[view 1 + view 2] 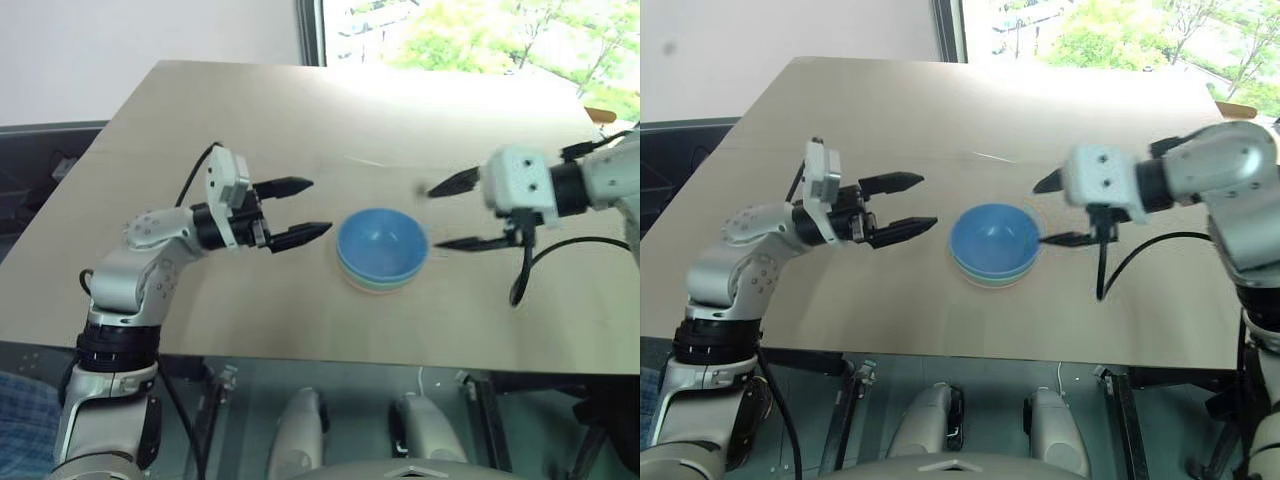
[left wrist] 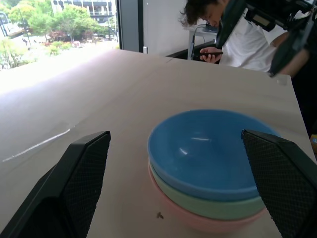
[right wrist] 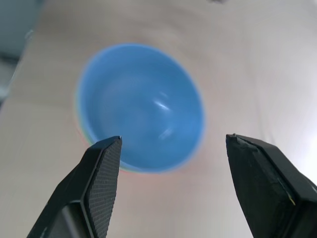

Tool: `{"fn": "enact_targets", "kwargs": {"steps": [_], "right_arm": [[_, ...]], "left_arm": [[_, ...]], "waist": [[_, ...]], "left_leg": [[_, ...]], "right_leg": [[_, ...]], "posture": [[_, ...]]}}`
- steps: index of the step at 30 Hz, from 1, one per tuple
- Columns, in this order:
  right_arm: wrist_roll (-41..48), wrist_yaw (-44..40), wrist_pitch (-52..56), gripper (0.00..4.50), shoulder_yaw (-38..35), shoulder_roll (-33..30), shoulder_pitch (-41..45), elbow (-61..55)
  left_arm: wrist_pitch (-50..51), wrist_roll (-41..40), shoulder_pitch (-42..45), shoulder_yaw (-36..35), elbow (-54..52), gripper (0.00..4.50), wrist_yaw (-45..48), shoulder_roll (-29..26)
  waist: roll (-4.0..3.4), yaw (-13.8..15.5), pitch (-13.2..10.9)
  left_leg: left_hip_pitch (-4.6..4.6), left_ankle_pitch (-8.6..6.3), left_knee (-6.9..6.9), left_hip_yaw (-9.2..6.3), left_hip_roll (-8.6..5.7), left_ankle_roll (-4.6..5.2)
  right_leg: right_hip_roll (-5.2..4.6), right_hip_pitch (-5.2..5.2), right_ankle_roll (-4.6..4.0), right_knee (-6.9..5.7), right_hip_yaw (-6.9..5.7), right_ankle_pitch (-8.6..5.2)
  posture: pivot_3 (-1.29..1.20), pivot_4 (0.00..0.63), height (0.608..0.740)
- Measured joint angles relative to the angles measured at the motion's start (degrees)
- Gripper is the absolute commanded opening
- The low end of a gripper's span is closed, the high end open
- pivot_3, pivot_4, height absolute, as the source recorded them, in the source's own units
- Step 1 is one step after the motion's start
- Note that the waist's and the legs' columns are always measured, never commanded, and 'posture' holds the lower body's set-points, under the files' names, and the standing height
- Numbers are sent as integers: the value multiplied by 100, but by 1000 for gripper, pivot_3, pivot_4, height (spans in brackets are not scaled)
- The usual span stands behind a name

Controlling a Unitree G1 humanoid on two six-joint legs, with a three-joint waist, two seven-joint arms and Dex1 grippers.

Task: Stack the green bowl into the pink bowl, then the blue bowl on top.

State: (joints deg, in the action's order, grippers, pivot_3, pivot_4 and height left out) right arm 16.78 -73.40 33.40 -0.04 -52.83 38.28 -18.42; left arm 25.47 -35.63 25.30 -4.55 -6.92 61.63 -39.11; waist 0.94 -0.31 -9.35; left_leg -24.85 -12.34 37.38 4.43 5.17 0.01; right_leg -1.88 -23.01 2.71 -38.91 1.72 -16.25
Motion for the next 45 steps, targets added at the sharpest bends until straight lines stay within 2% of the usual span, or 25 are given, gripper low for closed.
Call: {"fn": "enact_targets", "kwargs": {"steps": [3, 4, 6, 7, 10, 16, 24, 29, 45], "right_arm": [[404, 422, 212, 3594, -893, 180, -722, 52], [687, 604, 291, 3594, -1423, 348, -1145, 16], [866, 725, 383, 3594, -1724, 432, -1425, -19], [1113, 825, 487, 3594, -2158, 516, -1921, -170], [1455, 818, 575, 3594, -2818, 625, -3074, -314], [1826, 650, 237, 3594, -3645, 755, -4115, -280], [1788, 92, -733, 3594, -3725, 746, -4932, 241], [1556, -128, -1384, 3594, -3662, 656, -5118, 663], [1555, -128, -1622, 3594, -3401, 467, -5074, 793]], "left_arm": [[51, -56, -194, -84, -163, 4500, 27, -101], [71, -64, -306, -185, -204, 4500, 46, -162], [97, -62, -390, -220, -215, 4500, 59, -220], [160, -73, -494, -238, -298, 4500, 73, -264], [259, -132, -896, -355, -398, 4500, 196, -460], [300, -215, -1168, -476, -444, 4500, 431, -713], [-2, 257, -1366, -505, -296, 4500, 309, -849], [-213, 499, -1674, -519, -256, 4500, 228, -849], [-421, 489, -1954, -700, -510, 4500, 170, -792]], "waist": [[2, 7, 1], [3, 7, 1], [2, 6, 1], [4, 11, 2], [4, 20, 2], [4, -23, 3], [4, -27, 3], [3, -33, 4], [4, -25, 4]], "left_leg": [[1, 0, 0, 1, -1, 0], [2, 0, -2, 1, -1, 0], [4, 0, -3, 0, 0, 0], [4, 0, -3, -4, 0, 0], [9, -1, -4, -3, -1, 1], [28, -1, 2, -7, 0, 1], [23, -1, -1, -10, -1, 1], [27, -1, 0, -8, 0, 1], [25, -1, 0, -9, 0, 1]], "right_leg": [[0, 3, 1, 1, 1, 0], [0, 2, 1, 2, 3, 0], [1, 5, 1, 2, 2, 0], [1, 8, 1, 4, -1, 0], [0, 12, 2, 5, -1, -1], [1, 32, 2, 3, -2, -1], [2, 32, 2, 10, -4, -2], [1, 32, 2, 7, -3, -2], [0, 32, 2, 8, -4, -2]], "posture": [[0, 150, 740], [0, 150, 740], [0, 150, 740], [0, 150, 740], [0, 150, 740], [0, 150, 740], [0, 150, 740], [0, 150, 740], [0, 150, 740]]}}
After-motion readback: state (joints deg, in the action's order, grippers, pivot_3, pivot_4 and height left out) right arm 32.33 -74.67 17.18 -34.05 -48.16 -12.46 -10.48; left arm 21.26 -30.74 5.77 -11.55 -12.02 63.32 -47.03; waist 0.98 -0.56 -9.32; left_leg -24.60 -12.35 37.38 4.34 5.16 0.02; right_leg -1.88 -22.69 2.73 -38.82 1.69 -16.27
